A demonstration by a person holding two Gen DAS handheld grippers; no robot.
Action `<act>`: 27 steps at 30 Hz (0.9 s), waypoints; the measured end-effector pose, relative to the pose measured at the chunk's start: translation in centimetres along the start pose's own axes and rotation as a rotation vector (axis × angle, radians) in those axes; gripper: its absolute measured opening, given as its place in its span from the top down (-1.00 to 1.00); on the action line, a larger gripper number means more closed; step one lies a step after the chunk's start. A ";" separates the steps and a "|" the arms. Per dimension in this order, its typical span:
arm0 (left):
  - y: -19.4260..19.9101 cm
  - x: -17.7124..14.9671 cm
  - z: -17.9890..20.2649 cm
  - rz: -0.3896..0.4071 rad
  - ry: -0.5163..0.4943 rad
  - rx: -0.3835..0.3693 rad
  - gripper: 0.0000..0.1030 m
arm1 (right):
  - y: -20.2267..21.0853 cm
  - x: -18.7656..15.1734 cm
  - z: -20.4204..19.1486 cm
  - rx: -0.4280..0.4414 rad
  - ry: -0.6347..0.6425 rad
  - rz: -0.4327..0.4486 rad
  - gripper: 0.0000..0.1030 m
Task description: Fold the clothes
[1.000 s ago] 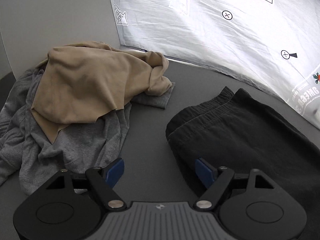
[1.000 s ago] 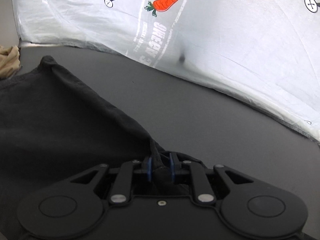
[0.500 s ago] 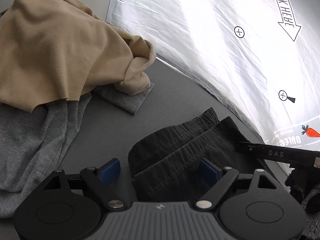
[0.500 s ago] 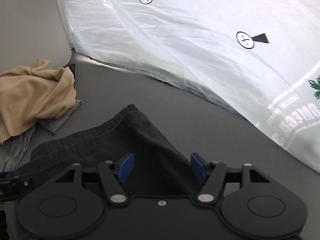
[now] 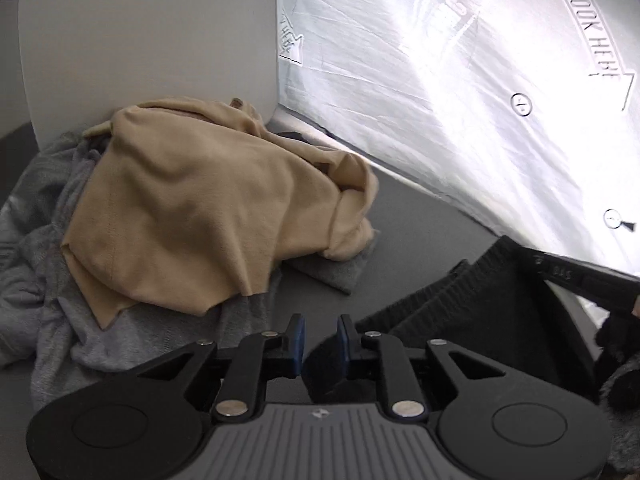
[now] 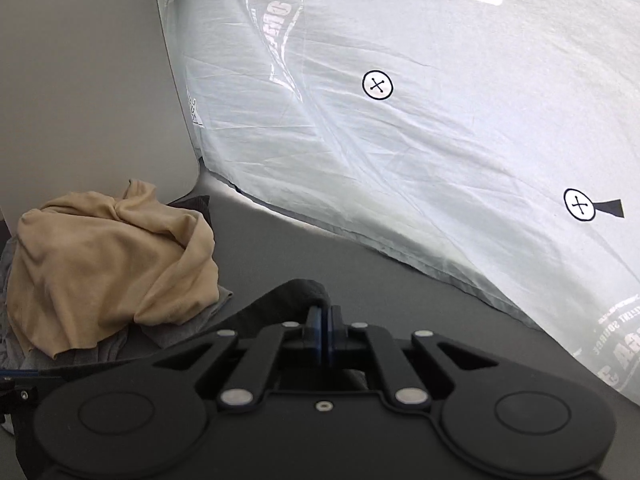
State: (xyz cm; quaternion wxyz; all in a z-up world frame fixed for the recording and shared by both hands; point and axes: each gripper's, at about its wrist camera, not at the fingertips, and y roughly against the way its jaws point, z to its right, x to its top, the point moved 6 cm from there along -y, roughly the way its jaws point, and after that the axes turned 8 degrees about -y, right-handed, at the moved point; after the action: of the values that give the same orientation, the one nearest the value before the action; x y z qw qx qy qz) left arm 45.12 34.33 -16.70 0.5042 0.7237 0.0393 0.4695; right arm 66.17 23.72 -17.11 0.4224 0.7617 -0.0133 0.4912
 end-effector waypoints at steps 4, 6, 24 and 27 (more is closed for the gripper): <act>-1.3 -0.2 -2.1 -0.020 -0.022 -0.011 0.44 | -4.9 -1.6 1.8 -0.046 -0.076 -0.090 0.95; -1.3 -0.2 -3.1 -0.030 0.012 -0.103 0.19 | -5.1 -1.9 2.5 -0.044 -0.111 -0.096 0.92; -1.7 -4.0 1.9 -0.089 0.173 -0.281 0.90 | -3.7 -2.9 1.7 -0.046 -0.073 -0.096 0.93; -0.1 -3.0 1.5 -0.031 0.198 -0.267 0.92 | -2.5 -2.2 0.8 -0.066 -0.046 -0.046 0.94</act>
State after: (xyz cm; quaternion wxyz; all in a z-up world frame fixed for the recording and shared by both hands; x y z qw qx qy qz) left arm 44.58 31.74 -18.78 0.5969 0.5998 0.0373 0.5316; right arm 66.75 23.94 -20.50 0.4580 0.7585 -0.0213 0.4631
